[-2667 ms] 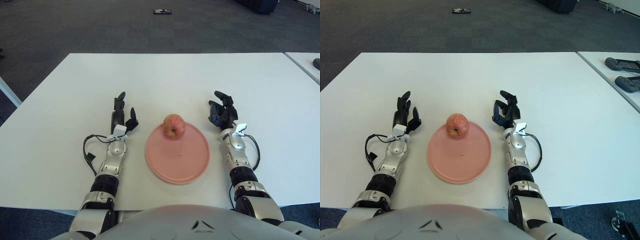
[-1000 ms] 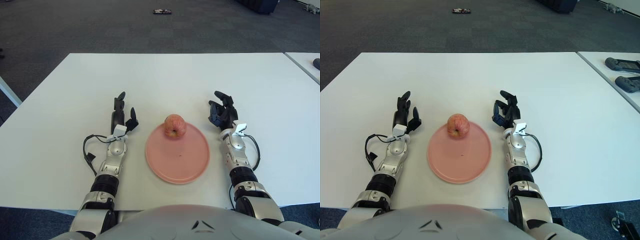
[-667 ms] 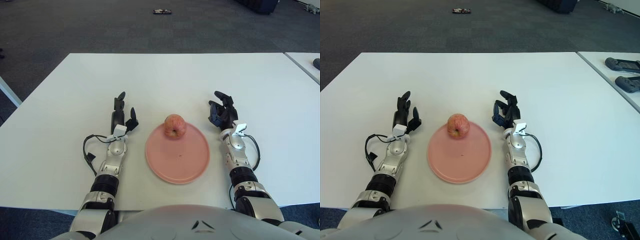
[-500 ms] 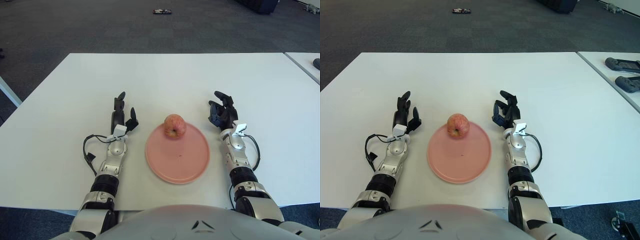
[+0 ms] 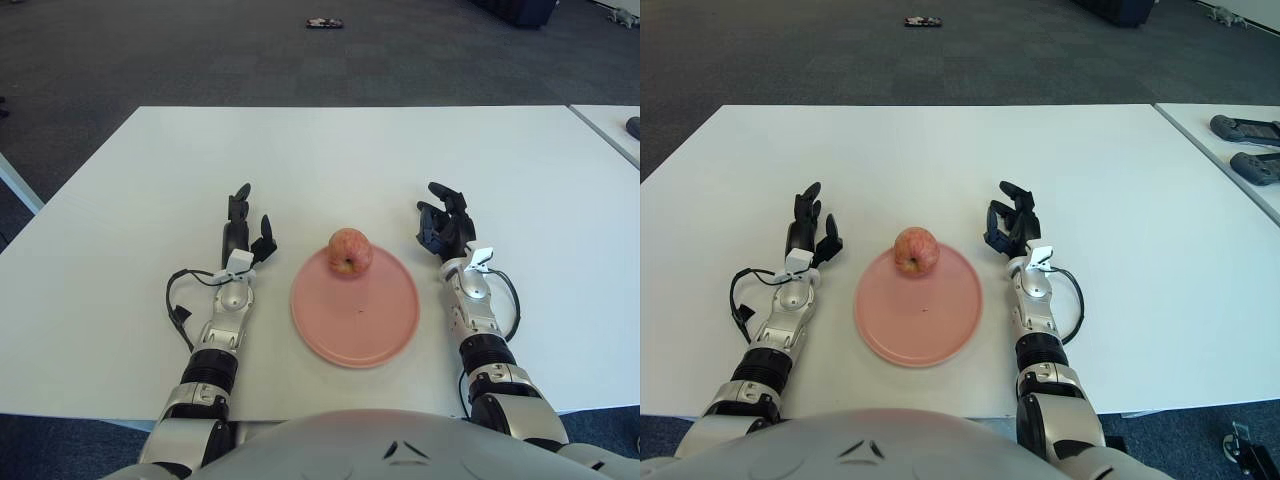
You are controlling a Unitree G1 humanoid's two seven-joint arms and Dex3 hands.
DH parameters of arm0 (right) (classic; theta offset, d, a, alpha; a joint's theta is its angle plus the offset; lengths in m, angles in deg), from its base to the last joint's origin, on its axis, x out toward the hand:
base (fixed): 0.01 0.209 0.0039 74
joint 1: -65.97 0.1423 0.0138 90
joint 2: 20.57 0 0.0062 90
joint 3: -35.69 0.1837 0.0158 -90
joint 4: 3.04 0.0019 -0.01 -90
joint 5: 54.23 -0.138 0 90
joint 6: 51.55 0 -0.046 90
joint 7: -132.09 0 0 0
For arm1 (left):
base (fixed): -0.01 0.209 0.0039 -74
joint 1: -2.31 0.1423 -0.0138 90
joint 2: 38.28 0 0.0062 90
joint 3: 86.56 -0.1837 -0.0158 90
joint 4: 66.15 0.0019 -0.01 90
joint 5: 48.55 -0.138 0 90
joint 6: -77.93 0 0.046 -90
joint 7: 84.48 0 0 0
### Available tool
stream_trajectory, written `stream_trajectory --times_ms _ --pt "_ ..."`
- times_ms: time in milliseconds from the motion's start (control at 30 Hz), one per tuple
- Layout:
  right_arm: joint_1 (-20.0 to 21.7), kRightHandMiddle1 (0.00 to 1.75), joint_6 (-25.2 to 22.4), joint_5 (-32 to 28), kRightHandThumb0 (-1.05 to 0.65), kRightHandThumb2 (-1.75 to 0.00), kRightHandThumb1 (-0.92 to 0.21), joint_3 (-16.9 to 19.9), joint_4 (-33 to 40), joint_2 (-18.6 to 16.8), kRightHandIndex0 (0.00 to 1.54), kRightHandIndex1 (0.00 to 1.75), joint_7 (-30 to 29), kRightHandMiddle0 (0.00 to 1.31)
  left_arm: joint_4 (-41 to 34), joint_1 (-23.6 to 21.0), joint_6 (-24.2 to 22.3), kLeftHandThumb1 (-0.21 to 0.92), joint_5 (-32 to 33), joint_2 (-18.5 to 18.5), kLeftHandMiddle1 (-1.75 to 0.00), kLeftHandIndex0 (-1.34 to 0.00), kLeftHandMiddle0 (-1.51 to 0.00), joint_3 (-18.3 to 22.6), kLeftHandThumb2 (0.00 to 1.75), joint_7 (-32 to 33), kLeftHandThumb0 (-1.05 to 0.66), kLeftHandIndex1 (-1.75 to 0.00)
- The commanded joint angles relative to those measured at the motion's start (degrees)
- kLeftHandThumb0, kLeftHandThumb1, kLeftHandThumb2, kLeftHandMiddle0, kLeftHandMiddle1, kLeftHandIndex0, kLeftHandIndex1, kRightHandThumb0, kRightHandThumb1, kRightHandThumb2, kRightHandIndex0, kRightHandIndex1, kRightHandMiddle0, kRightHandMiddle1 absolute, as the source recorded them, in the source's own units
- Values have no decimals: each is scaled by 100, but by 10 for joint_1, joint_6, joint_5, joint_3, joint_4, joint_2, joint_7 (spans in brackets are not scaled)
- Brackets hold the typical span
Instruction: Put the apple into the plate.
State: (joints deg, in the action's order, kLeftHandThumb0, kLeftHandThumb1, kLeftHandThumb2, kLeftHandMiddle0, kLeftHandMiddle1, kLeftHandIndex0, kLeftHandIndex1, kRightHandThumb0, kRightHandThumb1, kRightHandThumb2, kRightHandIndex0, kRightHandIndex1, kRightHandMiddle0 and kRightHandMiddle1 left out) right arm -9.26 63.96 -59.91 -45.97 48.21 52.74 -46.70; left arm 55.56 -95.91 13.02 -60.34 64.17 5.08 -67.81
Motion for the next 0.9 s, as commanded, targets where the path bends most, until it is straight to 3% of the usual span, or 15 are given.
stream_trajectory --times_ms 0,867 --pt "-21 88 -28 -2 -40 -96 -58 -1 -18 -4 13 88 0 0 1 10 -6 92 0 0 -14 0 -23 0 94 2 -85 -54" --pt "-17 91 -28 -1 -38 -95 -59 0 -22 -3 14 89 0 0 6 6 -6 92 -2 0 -15 0 -24 -1 94 6 -84 -55"
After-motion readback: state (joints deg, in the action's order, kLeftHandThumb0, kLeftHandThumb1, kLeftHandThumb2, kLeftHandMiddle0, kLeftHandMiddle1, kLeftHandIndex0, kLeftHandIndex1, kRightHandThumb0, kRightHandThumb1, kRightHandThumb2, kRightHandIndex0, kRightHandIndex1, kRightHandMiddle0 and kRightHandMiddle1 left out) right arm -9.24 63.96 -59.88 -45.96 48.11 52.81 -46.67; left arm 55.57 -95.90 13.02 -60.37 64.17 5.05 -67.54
